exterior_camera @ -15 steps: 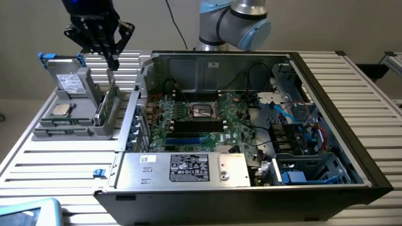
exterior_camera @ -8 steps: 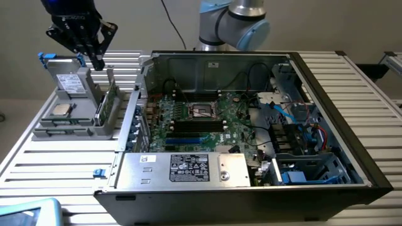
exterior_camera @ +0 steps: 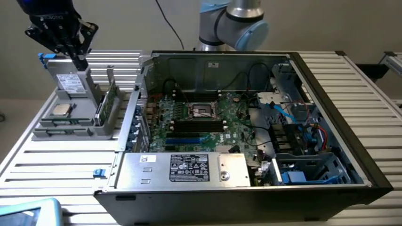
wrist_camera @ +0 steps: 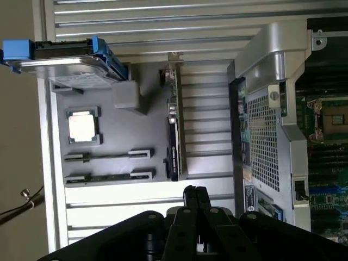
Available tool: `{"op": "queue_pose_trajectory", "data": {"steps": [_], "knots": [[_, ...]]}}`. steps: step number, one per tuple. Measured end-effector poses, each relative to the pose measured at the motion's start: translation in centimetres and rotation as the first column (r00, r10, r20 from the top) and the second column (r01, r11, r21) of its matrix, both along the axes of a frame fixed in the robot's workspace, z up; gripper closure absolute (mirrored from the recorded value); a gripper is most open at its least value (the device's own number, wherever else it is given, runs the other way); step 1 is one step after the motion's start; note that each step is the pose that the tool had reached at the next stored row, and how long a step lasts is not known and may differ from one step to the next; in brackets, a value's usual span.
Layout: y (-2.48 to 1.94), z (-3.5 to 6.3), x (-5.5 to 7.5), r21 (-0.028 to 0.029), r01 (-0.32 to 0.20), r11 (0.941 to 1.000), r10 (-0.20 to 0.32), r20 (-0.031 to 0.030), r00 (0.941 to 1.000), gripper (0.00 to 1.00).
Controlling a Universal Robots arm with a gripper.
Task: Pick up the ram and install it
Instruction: 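Reach for the ram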
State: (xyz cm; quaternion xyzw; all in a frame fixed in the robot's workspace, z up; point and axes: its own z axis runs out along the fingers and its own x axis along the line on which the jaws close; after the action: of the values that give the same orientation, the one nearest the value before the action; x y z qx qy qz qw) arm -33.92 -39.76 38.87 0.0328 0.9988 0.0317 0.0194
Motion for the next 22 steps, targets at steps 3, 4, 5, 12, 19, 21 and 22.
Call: {"op": "queue_pose_trajectory", "data": {"steps": [3, 4, 5, 12, 19, 21, 22], "knots": [[0.00, 0.00, -1.4, 0.0000, 0.000, 1.0000, 0.000, 0.0000, 1.0000, 0.89], [0.00, 0.00, -1.8, 0.0000, 0.000, 1.0000, 0.000, 0.0000, 1.0000, 0.89], [0.00, 0.00, -2.3, 0.0000, 0.000, 1.0000, 0.000, 0.0000, 1.0000, 0.89], [0.01, 0.00, -5.5, 0.0000, 0.000, 1.0000, 0.000, 0.0000, 1.0000, 0.89], [0.02, -0.01, -8.7, 0.0000, 0.000, 1.0000, 0.000, 0.0000, 1.0000, 0.89], [0.02, -0.01, -9.6, 0.0000, 0.000, 1.0000, 0.000, -0.0001, 1.0000, 0.89], [0.02, -0.02, -10.0, 0.0000, 0.000, 1.0000, 0.000, 0.0000, 1.0000, 0.89]]}}
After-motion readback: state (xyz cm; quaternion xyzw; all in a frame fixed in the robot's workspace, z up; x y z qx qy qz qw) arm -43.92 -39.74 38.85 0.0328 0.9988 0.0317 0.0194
